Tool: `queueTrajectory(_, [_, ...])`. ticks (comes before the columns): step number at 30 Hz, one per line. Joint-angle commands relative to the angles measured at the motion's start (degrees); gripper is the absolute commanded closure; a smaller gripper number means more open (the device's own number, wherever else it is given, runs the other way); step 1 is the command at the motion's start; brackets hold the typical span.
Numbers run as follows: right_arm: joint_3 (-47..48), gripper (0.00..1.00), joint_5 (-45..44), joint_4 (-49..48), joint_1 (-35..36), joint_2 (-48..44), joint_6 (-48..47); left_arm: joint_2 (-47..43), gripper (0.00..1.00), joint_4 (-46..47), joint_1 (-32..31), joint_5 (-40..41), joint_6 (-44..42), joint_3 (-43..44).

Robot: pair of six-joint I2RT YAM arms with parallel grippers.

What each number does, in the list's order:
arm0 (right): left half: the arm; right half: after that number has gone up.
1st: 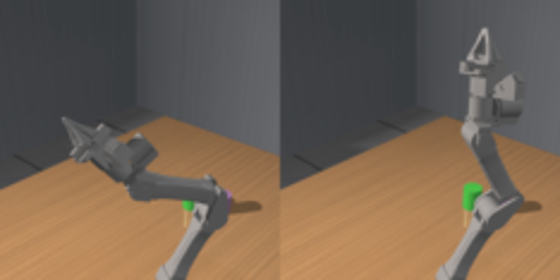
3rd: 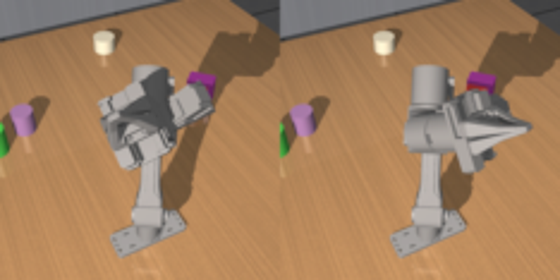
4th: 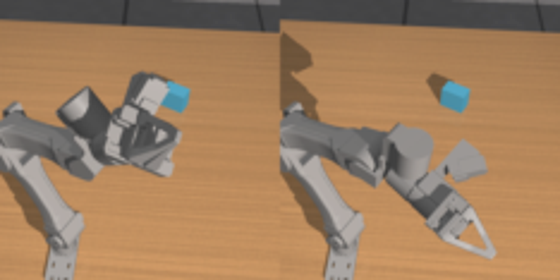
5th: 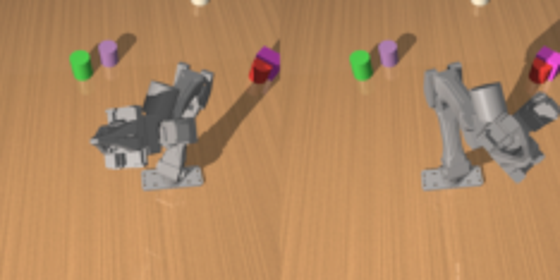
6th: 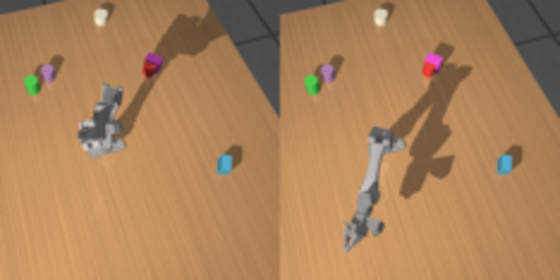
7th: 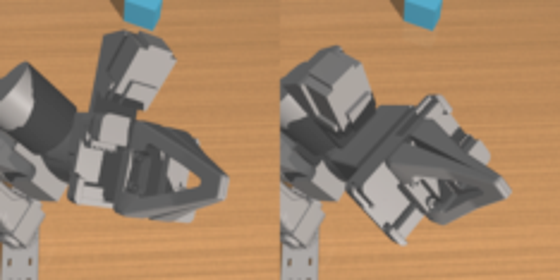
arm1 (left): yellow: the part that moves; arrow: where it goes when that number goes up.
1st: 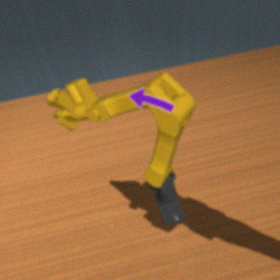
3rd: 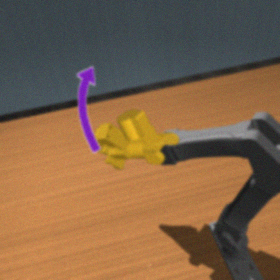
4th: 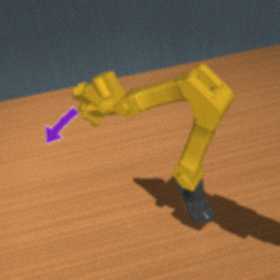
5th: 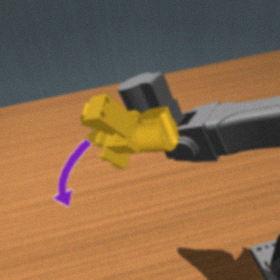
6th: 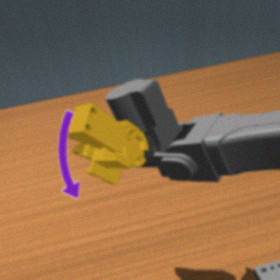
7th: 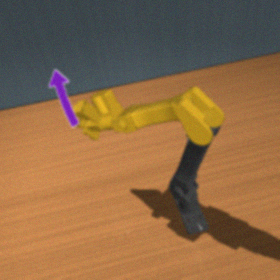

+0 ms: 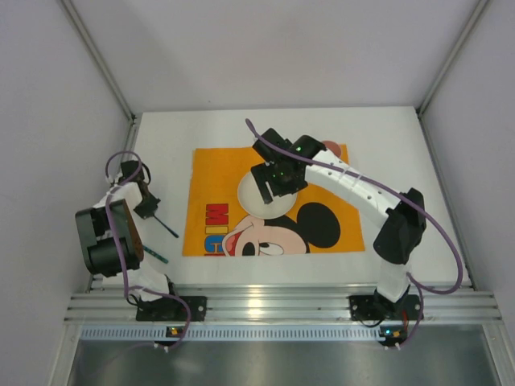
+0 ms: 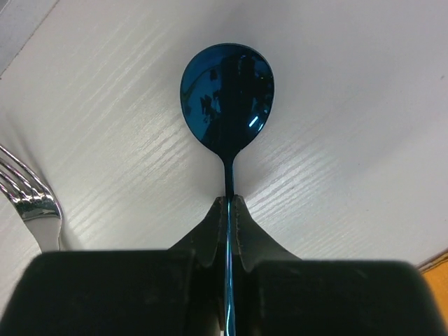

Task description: Set the dinner table for one person

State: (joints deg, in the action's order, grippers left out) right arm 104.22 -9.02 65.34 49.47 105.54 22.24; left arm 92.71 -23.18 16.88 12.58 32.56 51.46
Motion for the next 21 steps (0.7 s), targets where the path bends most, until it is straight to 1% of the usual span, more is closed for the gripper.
queueTrajectory(1, [0.1,0.24,-1.4,-2.1,-1.8,-2.7,0.8,0.5,1.00,-6.2,0.3,-2.3,-3.9,3.4])
queueTrajectory(5, [-2.4,0.24,-1.7,-4.2,-3.5,-5.5,1.6,-3.3,1.00,-9.6,0.3,-2.1,-8.8,10.9])
queueTrajectory(8, [-5.8,0.24,-2.0,-5.5,-4.7,-8.4,2.2,-3.6,1.00,-12.0,-0.2,-2.3,-10.2,16.4])
queueTrajectory(10, [-7.6,0.24,-2.1,-6.5,-5.6,-9.8,2.6,-3.7,1.00,-13.2,-0.4,-3.5,-10.1,18.1])
queueTrajectory(13, [-10.3,0.23,-2.4,-6.8,-6.1,-12.5,3.4,-4.2,1.00,-13.2,-2.6,-5.2,-9.9,20.8])
queueTrajectory(15, [-12.1,0.23,-2.1,-7.8,-6.2,-14.7,4.0,-4.4,1.00,-13.6,-5.3,-6.2,-9.9,23.0])
queueTrajectory(16, [-12.7,0.22,-1.6,-8.3,-6.2,-15.2,4.1,-4.5,1.00,-14.3,-6.2,-8.1,-9.6,23.8])
queueTrajectory(18, [-14.7,0.22,2.2,-11.7,-6.2,-17.1,4.2,-4.6,1.00,-14.5,-9.1,-10.7,-7.7,24.9])
queueTrajectory(19, [-15.5,0.22,4.2,-13.4,-6.2,-17.7,4.5,-4.7,1.00,-13.7,-10.3,-14.8,-7.0,25.0])
queueTrajectory(20, [-17.6,0.21,8.6,-17.9,-6.2,-19.0,5.1,-4.8,1.00,-13.4,-13.3,-15.7,-5.3,25.4])
queueTrajectory(21, [-18.7,0.21,12.4,-20.4,-6.2,-19.7,5.6,-4.9,1.00,-12.9,-15.1,-16.7,-4.6,25.6])
